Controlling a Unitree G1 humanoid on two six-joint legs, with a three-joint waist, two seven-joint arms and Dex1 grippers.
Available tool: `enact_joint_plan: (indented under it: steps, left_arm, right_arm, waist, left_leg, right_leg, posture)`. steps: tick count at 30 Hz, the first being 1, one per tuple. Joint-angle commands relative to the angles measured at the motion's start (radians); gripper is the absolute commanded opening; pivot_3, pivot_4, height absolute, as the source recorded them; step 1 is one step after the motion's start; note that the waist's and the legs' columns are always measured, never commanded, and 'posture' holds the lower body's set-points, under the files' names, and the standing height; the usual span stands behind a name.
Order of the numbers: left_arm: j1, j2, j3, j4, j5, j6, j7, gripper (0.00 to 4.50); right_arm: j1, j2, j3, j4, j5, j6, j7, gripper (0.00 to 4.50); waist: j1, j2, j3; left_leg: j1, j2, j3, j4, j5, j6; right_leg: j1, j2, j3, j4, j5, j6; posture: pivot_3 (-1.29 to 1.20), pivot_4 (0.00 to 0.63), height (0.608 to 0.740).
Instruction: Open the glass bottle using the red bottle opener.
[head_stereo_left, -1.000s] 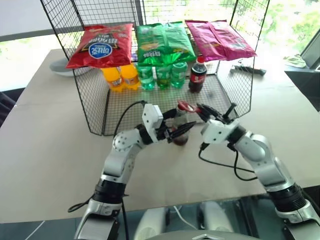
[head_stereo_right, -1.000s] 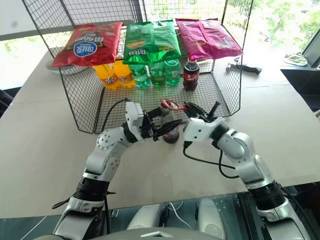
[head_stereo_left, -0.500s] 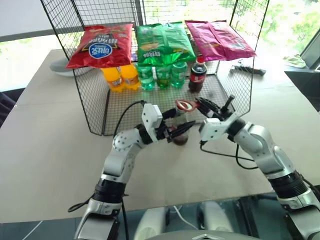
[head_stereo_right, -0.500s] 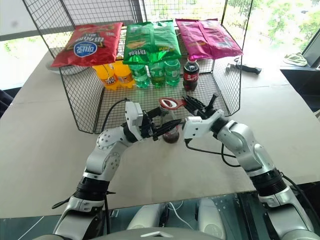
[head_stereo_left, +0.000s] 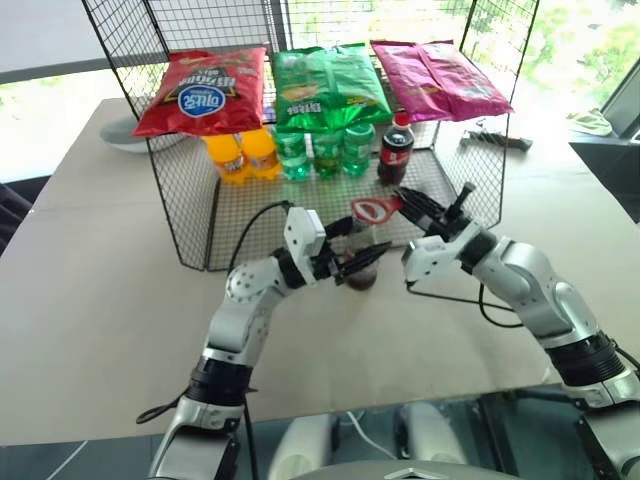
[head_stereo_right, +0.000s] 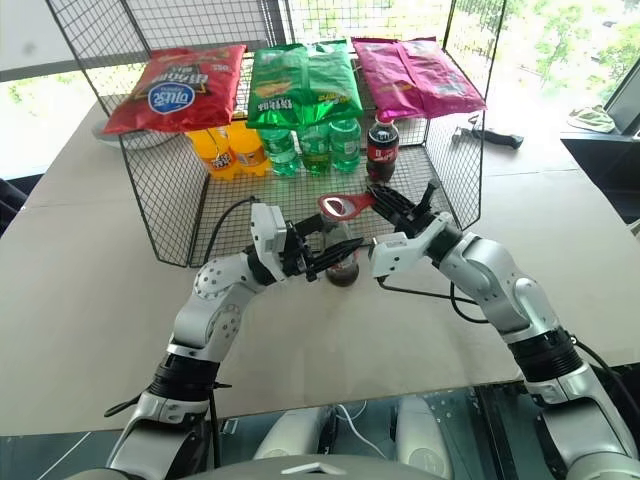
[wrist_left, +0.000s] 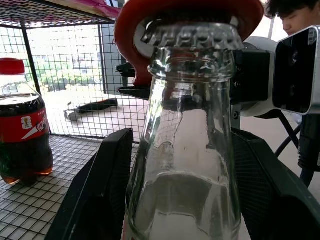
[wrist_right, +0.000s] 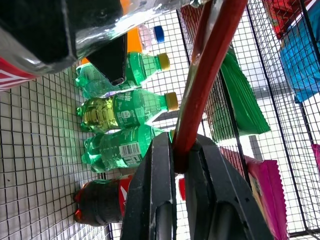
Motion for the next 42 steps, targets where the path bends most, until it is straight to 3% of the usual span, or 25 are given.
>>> enact_joint_plan:
  steps: [1,24,42]
  left_arm:
    - [-0.003,0.002,-0.017,0.017,0.021,0.006,0.008,2.28]
    - [-0.003,0.002,-0.028,0.027,0.019,0.002,0.008,2.28]
    - [-0.001,0.000,-0.005,-0.003,-0.016,0.016,0.014,2.28]
  right_arm:
    - [-0.033,0.004,-0.017,-0.041,0.008,-0.028,-0.017,0.00]
    - [-0.156,-0.080,-0.115,-0.054,-0.038,-0.049,-0.078,0.00]
    - [-0.077,0.000,-0.136,-0.017,0.110,0.022,-0.094,0.00]
  waist:
    - [0.000,0.000,0.000]
    - [-0.001,0.000,0.000]
    - [0.000,0.000,0.000]
  left_leg:
    - [0.000,0.000,0.000,0.000,0.000,0.000]
    - [-0.001,0.000,0.000,0.000,0.000,0.000]
    - [-0.001,0.000,0.000,0.000,0.000,0.000]
  right_leg:
    - [0.000,0.000,0.000,0.000,0.000,0.000]
    - [0.000,0.000,0.000,-0.001,0.000,0.000]
    - [0.000,0.000,0.000,-0.001,0.000,0.000]
  posture:
    - [0.00,0.150,0.740]
    - [0.00,0.150,0.740]
    - [0.00,0.150,0.740]
